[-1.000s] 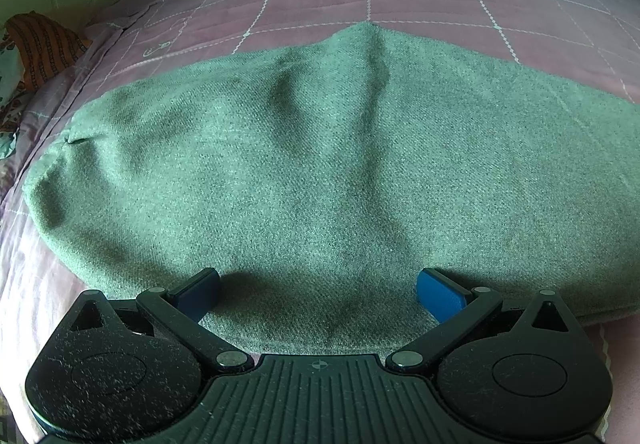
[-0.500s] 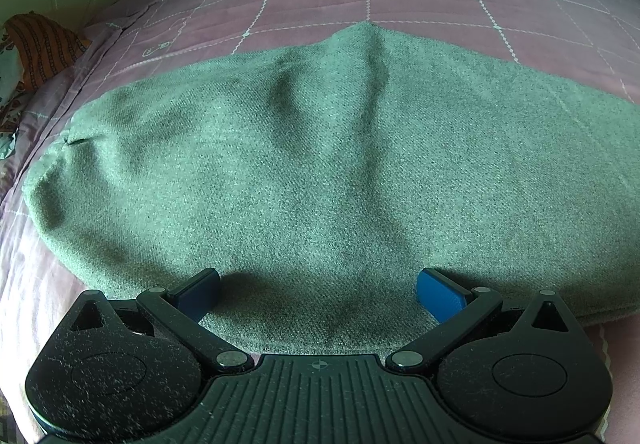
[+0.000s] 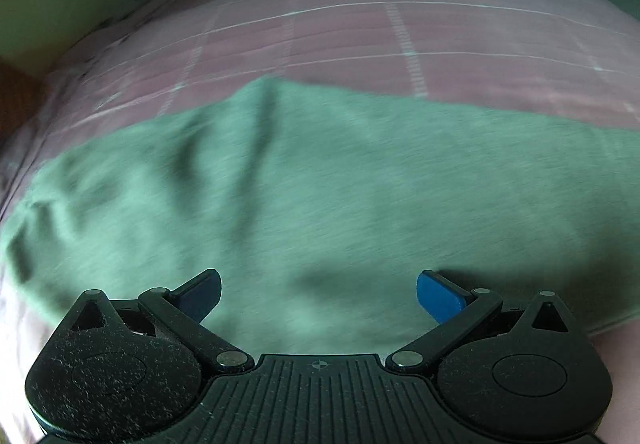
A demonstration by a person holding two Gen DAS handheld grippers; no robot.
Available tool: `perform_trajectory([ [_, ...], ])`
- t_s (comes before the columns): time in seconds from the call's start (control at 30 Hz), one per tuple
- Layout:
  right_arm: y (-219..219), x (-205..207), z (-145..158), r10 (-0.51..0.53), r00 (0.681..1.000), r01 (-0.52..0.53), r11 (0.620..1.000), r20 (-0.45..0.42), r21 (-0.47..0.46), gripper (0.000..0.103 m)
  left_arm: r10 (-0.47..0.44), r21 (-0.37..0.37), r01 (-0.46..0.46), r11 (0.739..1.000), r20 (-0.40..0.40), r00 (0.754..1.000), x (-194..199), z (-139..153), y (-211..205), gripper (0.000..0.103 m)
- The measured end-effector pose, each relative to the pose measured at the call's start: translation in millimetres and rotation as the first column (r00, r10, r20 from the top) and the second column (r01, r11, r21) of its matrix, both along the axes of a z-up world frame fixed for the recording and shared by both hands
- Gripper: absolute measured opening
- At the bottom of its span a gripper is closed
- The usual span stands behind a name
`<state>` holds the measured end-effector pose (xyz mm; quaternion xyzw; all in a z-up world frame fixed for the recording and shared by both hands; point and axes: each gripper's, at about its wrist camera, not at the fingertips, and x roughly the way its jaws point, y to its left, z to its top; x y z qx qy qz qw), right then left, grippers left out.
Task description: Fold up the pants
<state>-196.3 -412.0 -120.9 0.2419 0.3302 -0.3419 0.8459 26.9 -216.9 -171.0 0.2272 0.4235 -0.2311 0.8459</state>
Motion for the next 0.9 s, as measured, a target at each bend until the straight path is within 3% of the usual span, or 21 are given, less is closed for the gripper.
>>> perform_trajectory([
  [0.13,21,42,0,0.105,0.993,-0.108,0.993,-0.049,-0.054,0.017,-0.048,0.046,0.047,0.998,0.025,0.999,0,-17,-33,0.103],
  [0.27,7,64,-24,0.097,0.986,-0.101,0.995,-0.135,-0.017,0.015,0.032,-0.032,-0.035,0.999,-0.081,0.996,27,-22,-28,0.103],
  [0.4,5,69,-16,0.094,0.99,-0.095,0.995,-0.101,-0.011,0.018,0.018,-0.007,-0.018,1.0,-0.027,0.999,36,-19,-37,0.103],
  [0.5,14,83,-7,0.126,0.99,-0.128,0.991,-0.063,-0.034,0.018,0.019,-0.016,-0.02,1.0,-0.041,0.999,46,-23,-41,0.103],
  [0.6,30,111,-14,0.177,0.983,-0.176,0.984,-0.046,0.015,0.018,0.007,-0.028,-0.009,1.0,-0.039,0.999,54,-25,-43,0.103],
  [0.73,61,150,-26,0.25,0.965,-0.252,0.968,-0.084,-0.011,0.018,0.012,-0.025,-0.012,1.0,-0.002,1.0,74,-26,-28,0.103],
  [0.9,49,166,-34,0.226,0.964,-0.233,0.972,-0.138,-0.034,0.015,0.094,-0.029,-0.093,0.995,0.008,0.996,116,-27,19,0.103],
])
